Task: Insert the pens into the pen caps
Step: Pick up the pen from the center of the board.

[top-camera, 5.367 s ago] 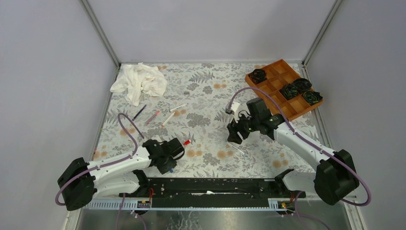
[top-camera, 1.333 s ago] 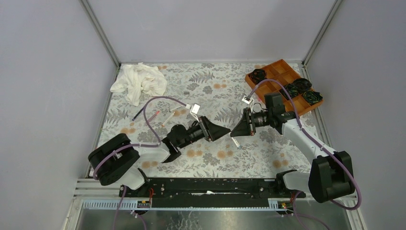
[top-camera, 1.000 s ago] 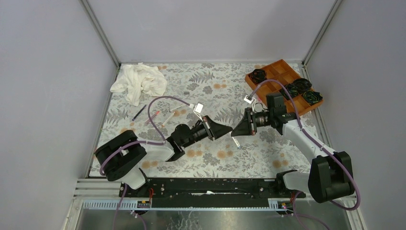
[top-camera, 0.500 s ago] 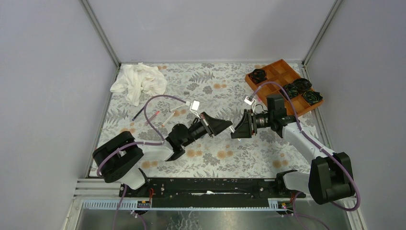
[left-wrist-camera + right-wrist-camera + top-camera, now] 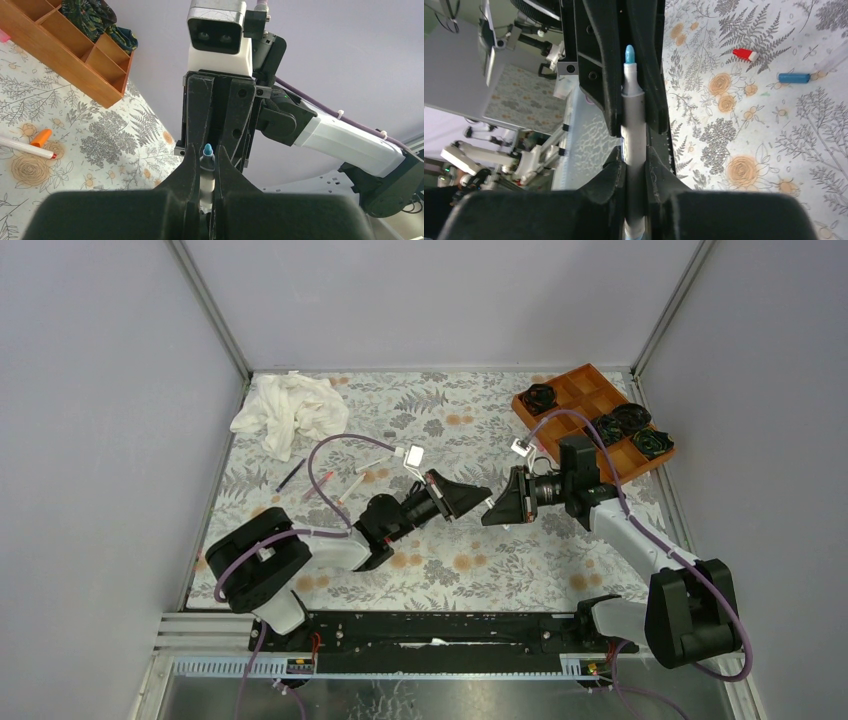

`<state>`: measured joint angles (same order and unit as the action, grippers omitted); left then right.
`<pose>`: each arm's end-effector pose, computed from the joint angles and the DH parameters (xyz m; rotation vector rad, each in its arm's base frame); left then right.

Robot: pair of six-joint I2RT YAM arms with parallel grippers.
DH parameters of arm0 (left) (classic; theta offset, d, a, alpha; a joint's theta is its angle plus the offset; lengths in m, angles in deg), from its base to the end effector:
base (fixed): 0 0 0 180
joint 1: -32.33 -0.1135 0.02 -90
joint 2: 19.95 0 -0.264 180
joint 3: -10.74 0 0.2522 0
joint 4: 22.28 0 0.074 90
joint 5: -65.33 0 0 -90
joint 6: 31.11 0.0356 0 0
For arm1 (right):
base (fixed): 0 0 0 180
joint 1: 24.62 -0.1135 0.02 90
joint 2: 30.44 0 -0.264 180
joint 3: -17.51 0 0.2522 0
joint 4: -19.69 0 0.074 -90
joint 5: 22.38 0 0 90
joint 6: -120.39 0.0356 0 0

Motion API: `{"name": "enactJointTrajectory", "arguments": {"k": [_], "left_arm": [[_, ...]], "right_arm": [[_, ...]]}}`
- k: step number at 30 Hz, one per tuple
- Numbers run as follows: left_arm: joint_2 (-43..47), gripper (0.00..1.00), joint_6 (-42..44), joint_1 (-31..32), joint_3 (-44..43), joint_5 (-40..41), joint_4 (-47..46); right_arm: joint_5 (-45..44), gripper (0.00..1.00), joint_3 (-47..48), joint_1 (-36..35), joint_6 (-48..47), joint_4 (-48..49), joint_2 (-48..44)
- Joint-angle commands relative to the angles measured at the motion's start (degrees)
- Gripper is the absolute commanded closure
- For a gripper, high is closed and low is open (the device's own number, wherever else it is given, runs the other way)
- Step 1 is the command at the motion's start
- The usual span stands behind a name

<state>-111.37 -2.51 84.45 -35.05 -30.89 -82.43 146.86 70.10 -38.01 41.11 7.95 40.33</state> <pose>0.1866 -0.2461 0.2246 -0.0169 1.5462 -1.7128 0.2279 0.0902 0.2439 -0.9057 1.7839 1.6789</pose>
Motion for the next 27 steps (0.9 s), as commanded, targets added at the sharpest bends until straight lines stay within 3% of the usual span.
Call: {"name": "enactJointTrajectory", "arguments": {"k": [1, 4, 8, 11, 13, 15, 19, 24, 27], "left_arm": [[-0.32, 0.99, 0.2, 0.38, -1.24, -1.12, -5.1], [1.64, 0.72, 0.01, -0.23, -0.38, -0.53, -2.86], [10.32, 0.46, 3.06, -2.21, 2.99, 1.17, 6.2], [21.08, 0.27, 12.12, -2.81, 4.35, 5.08, 22.35], [27.85, 0.03, 16.61, -2.89, 3.94, 9.78, 37.42], [33.68, 0.01, 18.36, -3.34, 2.92, 14.32, 50.4], [37.1, 0.02, 21.09, -6.68, 0.25, 10.13, 66.12], [30.97, 0.05, 23.77, -6.77, -4.7, 9.52, 80.26], [23.06, 0.12, 26.49, -6.77, -9.56, 9.56, 86.95]], "right_arm": [[0.56, 1.0, 0.65, 0.03, 0.44, 1.17, -0.54], [-0.77, 1.0, 2.48, 0.03, -5.93, -6.46, -1.19], [-3.64, 1.0, 5.26, 0.03, -18.16, -16.62, -2.09], [-7.35, 1.0, 7.66, 0.03, -25.15, -23.83, -1.92], [-8.74, 1.0, 8.62, 0.03, -27.17, -26.26, -1.64], [-9.83, 1.0, 9.05, 0.09, -28.49, -27.37, -1.3], [-12.26, 1.0, 10.21, 0.03, -30.86, -30.16, -0.47], [-14.37, 1.0, 10.59, 0.03, -31.98, -31.07, -0.49], [-15.34, 1.0, 10.57, 0.03, -31.98, -31.08, -0.52]]}}
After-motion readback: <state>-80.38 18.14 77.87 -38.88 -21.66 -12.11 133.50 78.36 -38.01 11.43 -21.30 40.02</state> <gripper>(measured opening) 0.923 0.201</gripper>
